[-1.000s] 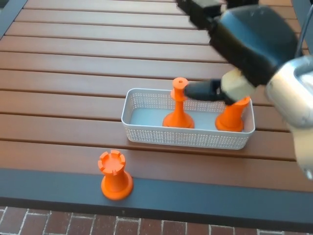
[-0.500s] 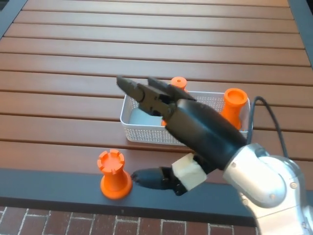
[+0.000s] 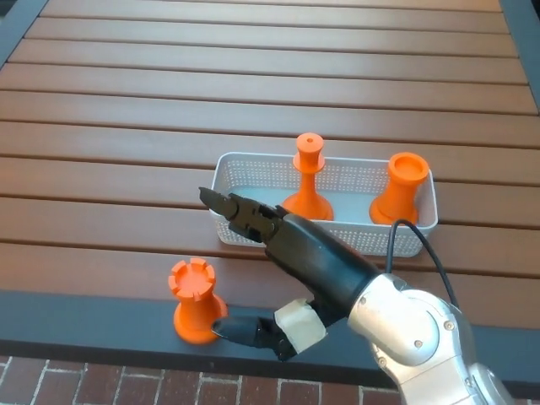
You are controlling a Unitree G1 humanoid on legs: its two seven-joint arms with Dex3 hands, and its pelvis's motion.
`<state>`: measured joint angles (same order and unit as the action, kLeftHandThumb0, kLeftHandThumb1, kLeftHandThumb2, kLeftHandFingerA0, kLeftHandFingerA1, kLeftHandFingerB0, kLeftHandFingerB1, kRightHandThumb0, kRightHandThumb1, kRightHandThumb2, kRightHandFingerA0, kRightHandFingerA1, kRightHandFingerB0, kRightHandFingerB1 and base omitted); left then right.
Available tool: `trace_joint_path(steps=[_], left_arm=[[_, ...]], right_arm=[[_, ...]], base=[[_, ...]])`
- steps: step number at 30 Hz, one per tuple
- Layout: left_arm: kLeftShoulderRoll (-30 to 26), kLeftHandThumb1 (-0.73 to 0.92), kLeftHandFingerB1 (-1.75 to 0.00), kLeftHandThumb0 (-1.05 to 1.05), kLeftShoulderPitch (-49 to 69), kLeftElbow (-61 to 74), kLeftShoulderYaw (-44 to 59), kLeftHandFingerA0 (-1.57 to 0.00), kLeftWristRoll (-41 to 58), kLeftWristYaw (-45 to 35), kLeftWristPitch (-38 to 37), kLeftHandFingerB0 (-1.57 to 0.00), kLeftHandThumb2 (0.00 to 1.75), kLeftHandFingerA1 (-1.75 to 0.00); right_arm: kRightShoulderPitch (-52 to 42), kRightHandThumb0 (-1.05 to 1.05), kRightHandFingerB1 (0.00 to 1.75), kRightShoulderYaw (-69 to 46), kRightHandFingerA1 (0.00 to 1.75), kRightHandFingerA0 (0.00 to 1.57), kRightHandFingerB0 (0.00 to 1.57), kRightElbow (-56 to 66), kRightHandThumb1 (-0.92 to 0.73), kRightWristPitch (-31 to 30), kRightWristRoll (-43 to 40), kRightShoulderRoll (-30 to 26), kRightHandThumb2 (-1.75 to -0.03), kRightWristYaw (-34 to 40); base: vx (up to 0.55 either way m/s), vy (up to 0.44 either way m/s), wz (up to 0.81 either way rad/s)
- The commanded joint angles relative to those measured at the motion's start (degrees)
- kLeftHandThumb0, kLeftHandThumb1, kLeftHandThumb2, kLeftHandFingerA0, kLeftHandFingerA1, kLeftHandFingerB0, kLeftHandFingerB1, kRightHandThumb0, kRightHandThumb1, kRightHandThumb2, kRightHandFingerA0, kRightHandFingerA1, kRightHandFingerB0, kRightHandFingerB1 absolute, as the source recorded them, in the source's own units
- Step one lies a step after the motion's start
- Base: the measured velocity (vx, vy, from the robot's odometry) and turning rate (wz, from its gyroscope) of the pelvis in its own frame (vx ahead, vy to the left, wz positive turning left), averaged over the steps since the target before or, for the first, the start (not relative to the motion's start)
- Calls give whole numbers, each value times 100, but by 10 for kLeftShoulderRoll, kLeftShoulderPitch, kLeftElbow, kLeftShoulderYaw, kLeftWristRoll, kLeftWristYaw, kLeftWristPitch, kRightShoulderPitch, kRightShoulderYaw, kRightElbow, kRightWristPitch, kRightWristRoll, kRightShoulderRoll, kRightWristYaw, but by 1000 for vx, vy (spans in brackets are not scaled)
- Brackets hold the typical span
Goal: Using the right hand to place 3 different shape and weight chess pieces into a small container
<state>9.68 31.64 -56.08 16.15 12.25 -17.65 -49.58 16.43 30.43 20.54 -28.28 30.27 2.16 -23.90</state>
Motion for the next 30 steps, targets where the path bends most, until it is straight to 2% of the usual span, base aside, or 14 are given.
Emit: trace_joint_path(steps=[1, 2, 6, 7, 9, 11, 12, 16, 17, 20, 21, 25, 26, 30], left_arm=[[-3, 18, -148, -23, -2, -10, -2, -132, -1, 6, -5, -118, 175, -153], [-7, 11, -143, -18, -9, -22, -3, -127, -7, 7, -12, -116, 174, -149], [-11, 20, -146, -28, -8, -24, -10, -131, -17, 14, -19, -119, 169, -151], [-11, 11, -145, -19, -9, -27, -12, -129, -22, 19, -24, -117, 175, -151], [-6, 16, -147, -22, -9, -23, -15, -130, -19, 20, -18, -120, 171, -157], [0, 16, -147, -22, -5, -12, -14, -130, -3, 12, 1, -120, 171, -157], [-2, 6, -143, -17, -8, -17, -13, -129, -2, 10, -1, -120, 175, -151], [-5, 6, -143, -17, -12, -26, -12, -129, 0, 6, -4, -120, 175, -151], [-3, 17, -138, -14, -17, -31, -9, -131, 9, -4, 2, -119, 165, -152], [-1, 17, -138, -14, -24, -39, -4, -131, 23, -20, 10, -119, 165, -152], [0, 20, -136, -12, -23, -37, -6, -139, 20, -18, 15, -121, 173, -151], [8, 20, -136, -10, -15, -21, -10, -133, 26, -22, 37, -117, 167, -152], [8, 18, -140, -3, -11, -15, -14, -131, 17, -11, 34, -116, 170, -154], [8, 18, -140, -3, -1, -2, -24, -131, 3, 8, 33, -116, 170, -154]], right_arm=[[-8, -79, 16, -15, 32, 0, 0, -15, -58, 21, -20, 11, -58, 42], [-21, -76, 11, -22, 32, 2, 0, -39, -44, 30, -38, 33, -85, 63], [-46, -73, 14, -33, 33, 1, 4, -93, -42, 50, -67, 87, -84, 105], [-48, -71, 18, -34, 42, 2, 4, -99, -41, 53, -67, 90, -84, 107], [-46, -78, 10, -31, 48, 0, 11, -117, -43, 59, -66, 98, -82, 114], [-41, -78, 10, -25, 48, 0, 11, -133, -43, 66, -64, 105, -82, 121], [-38, -82, 2, -26, 54, 2, 14, -143, -43, 73, -69, 108, -79, 122], [-30, -82, 2, -25, 54, 2, 14, -163, -43, 89, -83, 110, -79, 130], [-21, -70, 27, -25, 61, 2, 3, -178, -55, 99, -85, 114, -56, 134], [-6, -70, 27, -25, 61, 2, 3, -203, -55, 115, -92, 118, -56, 142], [0, -72, 21, -30, 48, 0, 8, -219, -40, 124, -98, 117, -85, 144], [15, -73, 20, -38, 50, 0, 8, -251, -40, 132, -108, 115, -85, 150], [17, -69, 28, -40, 65, 2, 3, -259, -53, 135, -110, 115, -55, 152], [23, -69, 28, -43, 65, 2, 3, -277, -53, 143, -116, 116, -55, 156]], base=[[0, 0, 0], [0, 0, 0], [0, 0, 0], [0, 0, 0], [0, 0, 0], [0, 0, 0], [0, 0, 0], [0, 0, 0], [0, 0, 0], [0, 0, 0], [0, 0, 0], [0, 0, 0], [0, 0, 0], [0, 0, 0]])
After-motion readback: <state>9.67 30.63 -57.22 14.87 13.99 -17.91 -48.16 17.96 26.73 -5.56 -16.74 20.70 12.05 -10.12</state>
